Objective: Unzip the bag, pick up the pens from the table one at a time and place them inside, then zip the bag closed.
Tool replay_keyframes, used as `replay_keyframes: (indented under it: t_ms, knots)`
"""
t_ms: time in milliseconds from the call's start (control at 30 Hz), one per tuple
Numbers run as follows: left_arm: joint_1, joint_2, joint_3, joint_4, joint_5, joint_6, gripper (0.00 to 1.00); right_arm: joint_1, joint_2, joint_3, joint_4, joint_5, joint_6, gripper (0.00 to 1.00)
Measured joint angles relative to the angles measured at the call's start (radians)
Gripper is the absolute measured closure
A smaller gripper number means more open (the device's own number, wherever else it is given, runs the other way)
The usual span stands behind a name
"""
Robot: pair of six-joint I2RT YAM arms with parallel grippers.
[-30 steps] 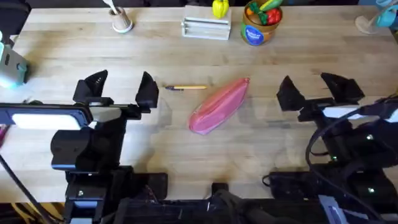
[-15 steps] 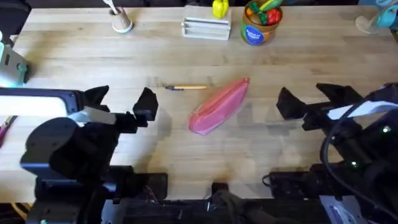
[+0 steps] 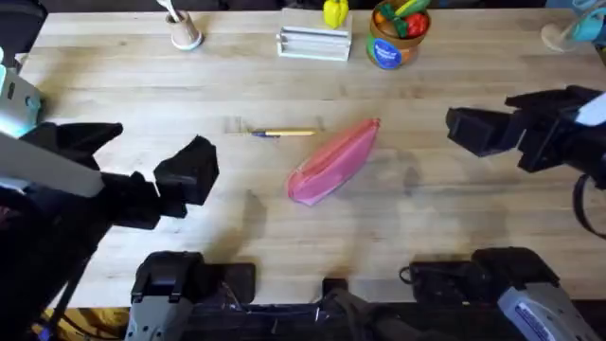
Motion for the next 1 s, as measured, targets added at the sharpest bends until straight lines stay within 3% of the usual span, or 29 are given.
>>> replay_keyframes:
  t_ms: [200, 467, 700, 1000]
  knots:
    - [0.0, 0.163, 0.152, -0.148, 0.028, 0.096, 0.007, 0.0, 0.126, 0.136, -0.059, -0.011, -0.044, 0.006]
    - [0.0, 0.3, 0.208, -0.248, 0.177, 0.234, 0.006, 0.0, 0.147, 0.15, -0.067, -0.012, -0.077, 0.006]
    - [0.0, 0.299, 0.208, -0.309, 0.237, 0.244, 0.004, 0.0, 0.147, 0.151, -0.067, -0.014, -0.093, 0.007]
    - [0.0, 0.299, 0.156, -0.232, 0.329, 0.241, 0.004, 0.0, 0.147, 0.151, -0.038, -0.014, -0.095, 0.006]
